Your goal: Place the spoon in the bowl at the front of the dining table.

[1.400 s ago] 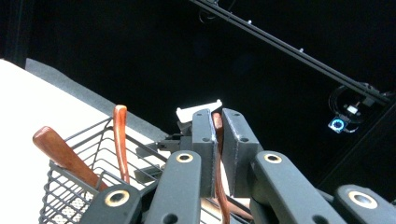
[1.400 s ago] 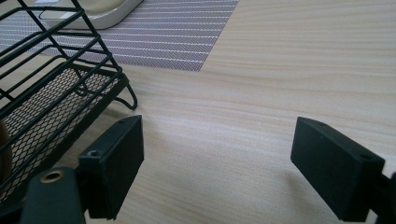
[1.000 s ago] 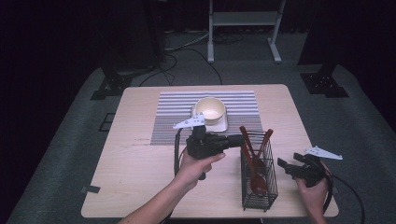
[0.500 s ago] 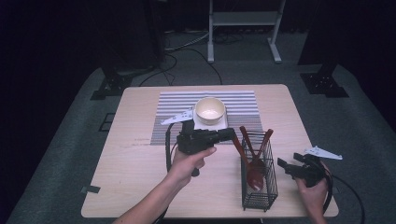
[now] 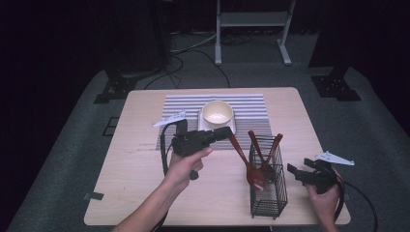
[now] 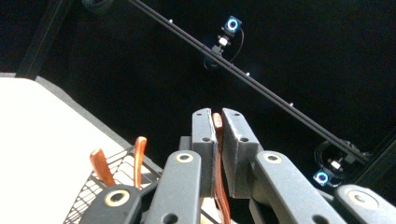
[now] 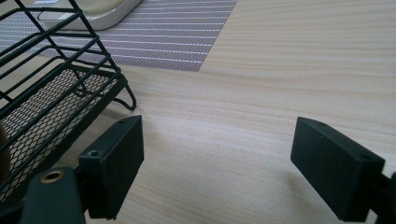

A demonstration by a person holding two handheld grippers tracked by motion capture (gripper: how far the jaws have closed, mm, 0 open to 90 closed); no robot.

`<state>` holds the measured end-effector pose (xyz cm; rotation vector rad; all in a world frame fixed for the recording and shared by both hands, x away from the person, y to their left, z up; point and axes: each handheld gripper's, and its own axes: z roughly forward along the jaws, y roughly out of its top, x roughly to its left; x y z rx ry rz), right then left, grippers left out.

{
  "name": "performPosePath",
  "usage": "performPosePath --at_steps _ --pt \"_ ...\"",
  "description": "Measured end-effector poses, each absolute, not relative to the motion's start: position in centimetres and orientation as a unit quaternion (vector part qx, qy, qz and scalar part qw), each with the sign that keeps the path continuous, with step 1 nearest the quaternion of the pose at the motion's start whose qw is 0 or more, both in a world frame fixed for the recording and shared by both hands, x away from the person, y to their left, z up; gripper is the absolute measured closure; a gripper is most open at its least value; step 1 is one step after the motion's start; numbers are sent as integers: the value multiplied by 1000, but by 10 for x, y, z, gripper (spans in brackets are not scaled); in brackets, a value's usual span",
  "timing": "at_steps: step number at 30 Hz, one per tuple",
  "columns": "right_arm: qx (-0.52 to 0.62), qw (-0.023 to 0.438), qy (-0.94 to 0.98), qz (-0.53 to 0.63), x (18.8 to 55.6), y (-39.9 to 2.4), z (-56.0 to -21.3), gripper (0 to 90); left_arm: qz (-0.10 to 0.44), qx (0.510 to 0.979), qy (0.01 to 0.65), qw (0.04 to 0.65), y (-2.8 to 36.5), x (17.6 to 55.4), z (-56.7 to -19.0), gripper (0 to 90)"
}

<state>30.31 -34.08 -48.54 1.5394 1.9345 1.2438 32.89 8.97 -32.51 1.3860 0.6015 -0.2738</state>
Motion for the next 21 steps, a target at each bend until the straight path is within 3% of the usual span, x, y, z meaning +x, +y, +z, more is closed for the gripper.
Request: performPosePath --at_steps 21 --pt "547 186 686 441 303 -340 -485 162 -93 594 332 727 138 349 -335 843"
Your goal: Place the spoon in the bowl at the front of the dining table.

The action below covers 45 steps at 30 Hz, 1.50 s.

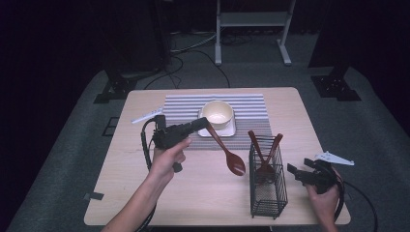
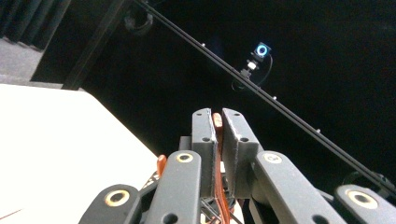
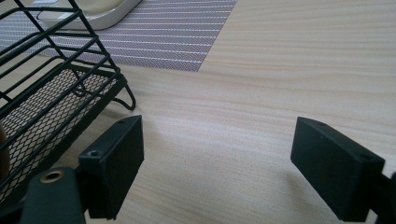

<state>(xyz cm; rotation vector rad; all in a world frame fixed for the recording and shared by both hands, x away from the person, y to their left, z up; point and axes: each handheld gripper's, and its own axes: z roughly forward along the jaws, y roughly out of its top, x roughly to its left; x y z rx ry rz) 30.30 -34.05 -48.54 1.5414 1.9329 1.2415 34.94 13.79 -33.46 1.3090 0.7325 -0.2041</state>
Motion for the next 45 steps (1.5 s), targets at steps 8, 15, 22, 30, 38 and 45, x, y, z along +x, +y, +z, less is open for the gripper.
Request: performPosePath --at_steps 8,15,22,30,38,45 --pt "547 187 688 438 303 -340 -485 162 -80 595 346 721 145 356 -338 843" --pt "547 187 687 440 303 -340 -485 161 -64 600 354 715 148 363 -340 843" --pt "548 187 688 438 303 -340 -485 161 -49 596 364 714 153 370 -343 843" --pt "548 187 688 437 303 -340 -485 162 -40 589 372 717 156 380 -343 843" --pt "549 187 688 436 303 -340 -485 161 -36 583 387 713 156 388 -347 843" --pt "550 188 688 433 304 -339 -485 161 -32 585 398 706 155 396 -354 843"
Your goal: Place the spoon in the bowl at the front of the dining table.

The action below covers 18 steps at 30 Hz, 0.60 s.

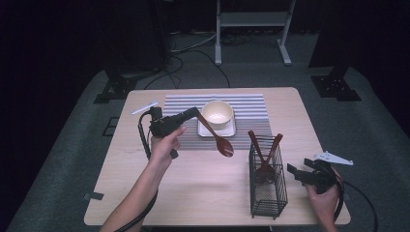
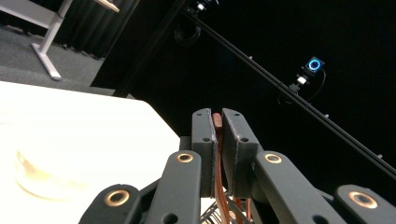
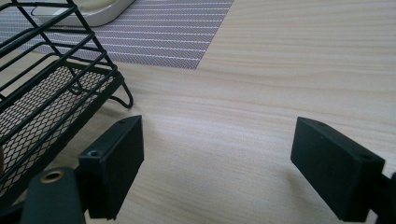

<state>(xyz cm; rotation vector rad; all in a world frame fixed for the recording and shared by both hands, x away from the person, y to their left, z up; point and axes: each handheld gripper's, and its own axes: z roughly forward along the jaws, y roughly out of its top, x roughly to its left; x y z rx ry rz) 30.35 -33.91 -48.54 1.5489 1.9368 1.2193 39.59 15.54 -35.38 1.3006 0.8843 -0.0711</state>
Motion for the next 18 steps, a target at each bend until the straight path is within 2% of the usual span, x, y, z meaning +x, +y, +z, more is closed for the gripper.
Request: performPosePath --at_steps 18 --pt "549 192 693 426 304 -338 -485 162 -11 566 427 705 156 418 -357 843"
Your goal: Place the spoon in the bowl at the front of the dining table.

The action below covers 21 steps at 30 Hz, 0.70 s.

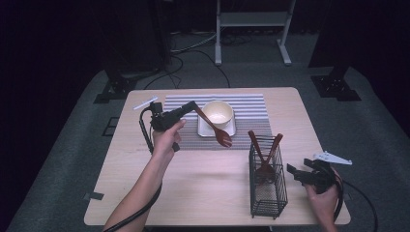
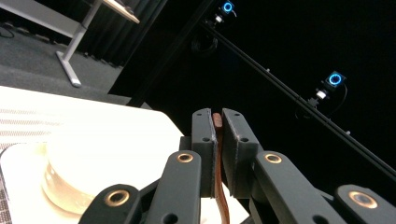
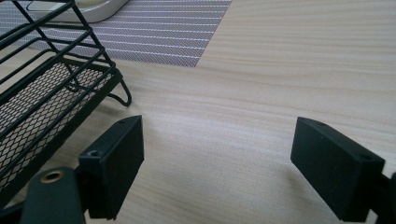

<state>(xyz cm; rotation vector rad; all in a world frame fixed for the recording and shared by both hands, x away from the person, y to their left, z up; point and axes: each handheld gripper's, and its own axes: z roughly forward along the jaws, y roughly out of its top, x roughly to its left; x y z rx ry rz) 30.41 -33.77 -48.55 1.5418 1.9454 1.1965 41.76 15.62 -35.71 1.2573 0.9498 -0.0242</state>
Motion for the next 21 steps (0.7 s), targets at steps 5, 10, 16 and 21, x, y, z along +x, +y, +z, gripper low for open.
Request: performPosePath --at_steps 5,10,16,21 --pt "550 191 693 426 304 -338 -485 161 -7 562 435 703 158 423 -358 843" --pt "549 190 693 426 304 -338 -485 161 -2 561 442 700 157 429 -358 843" --pt "550 188 692 428 304 -338 -485 161 2 562 447 696 152 439 -359 843" --pt "549 188 692 429 304 -339 -485 161 3 563 450 693 150 444 -360 843"
